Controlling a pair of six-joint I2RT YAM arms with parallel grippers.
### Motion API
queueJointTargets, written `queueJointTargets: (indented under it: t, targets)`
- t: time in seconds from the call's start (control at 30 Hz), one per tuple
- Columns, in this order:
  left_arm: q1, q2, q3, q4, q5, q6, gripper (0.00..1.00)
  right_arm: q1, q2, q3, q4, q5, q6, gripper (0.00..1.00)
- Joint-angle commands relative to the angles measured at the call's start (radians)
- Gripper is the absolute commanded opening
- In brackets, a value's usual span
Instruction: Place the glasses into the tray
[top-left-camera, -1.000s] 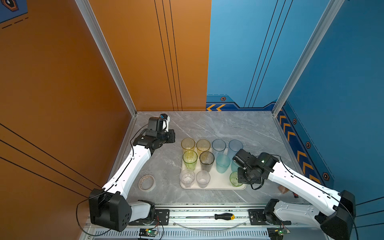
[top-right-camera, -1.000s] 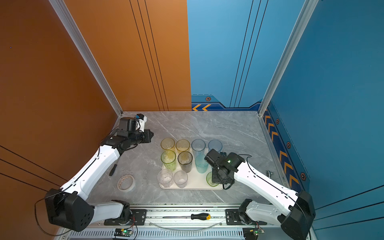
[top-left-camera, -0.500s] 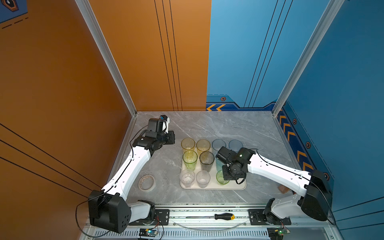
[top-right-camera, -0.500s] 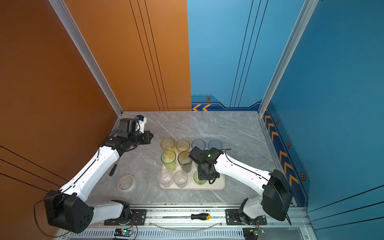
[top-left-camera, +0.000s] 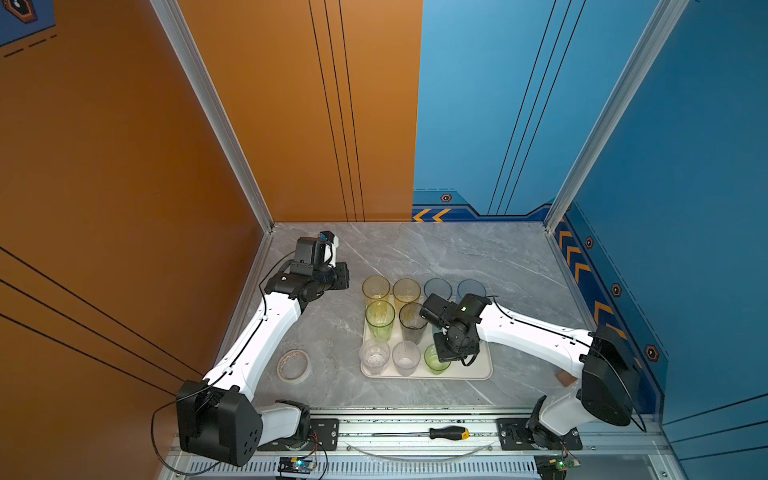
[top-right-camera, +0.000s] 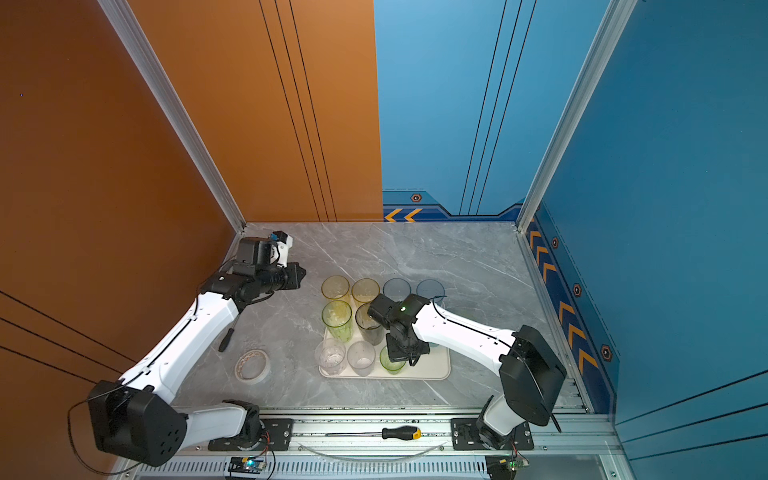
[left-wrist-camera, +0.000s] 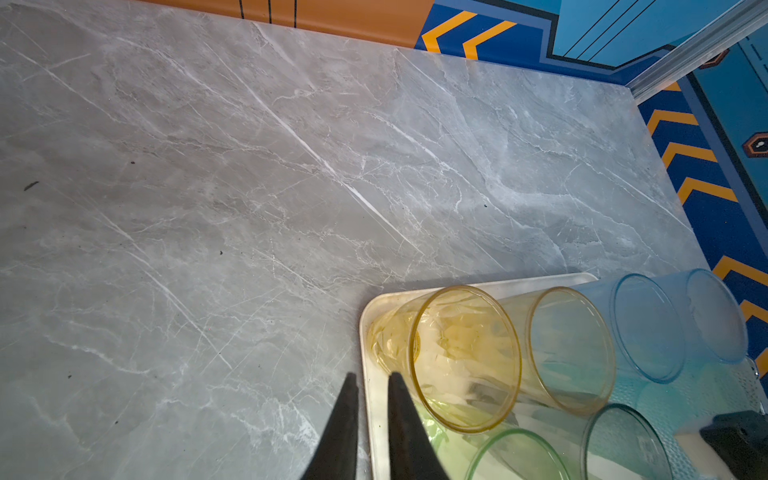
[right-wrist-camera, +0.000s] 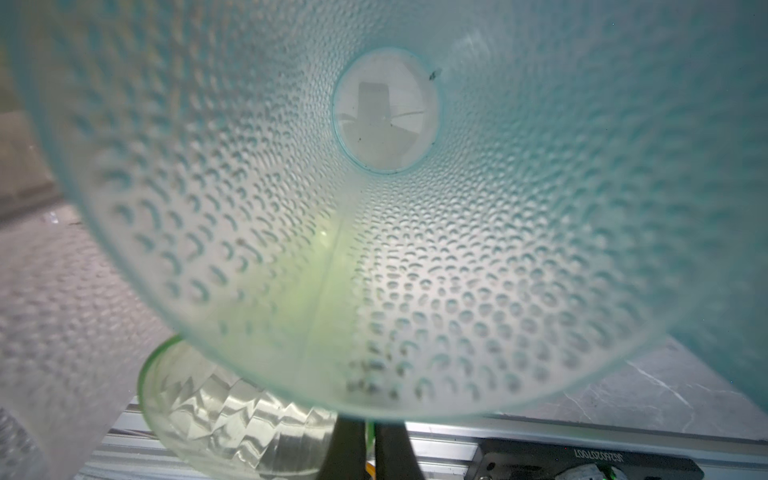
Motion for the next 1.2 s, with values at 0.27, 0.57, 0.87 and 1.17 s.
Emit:
queueJointTargets:
  t: [0.27,0.57,0.87,1.17]
  targets:
    - [0.009,0.005,0.021,-0.044,-0.014,0.017,0.16,-0.02,0.024,0.006,0.047,-0.047,-0.043,0.0]
    - [0.008,0.002,0.02,-0.055,-0.022,0.019,0.16,-0.028,0.027,0.0,0.054,-0.067,-0.053,0.0]
    - [0.009,-0.001,0.016,-0.057,-0.023,0.018,0.16,-0.037,-0.003,-0.04,0.054,-0.066,-0.043,0.0]
    - [0.007,-0.001,0.012,-0.057,-0.023,0.017,0.16,-0.044,-0.022,-0.049,0.051,-0.061,-0.041,0.0]
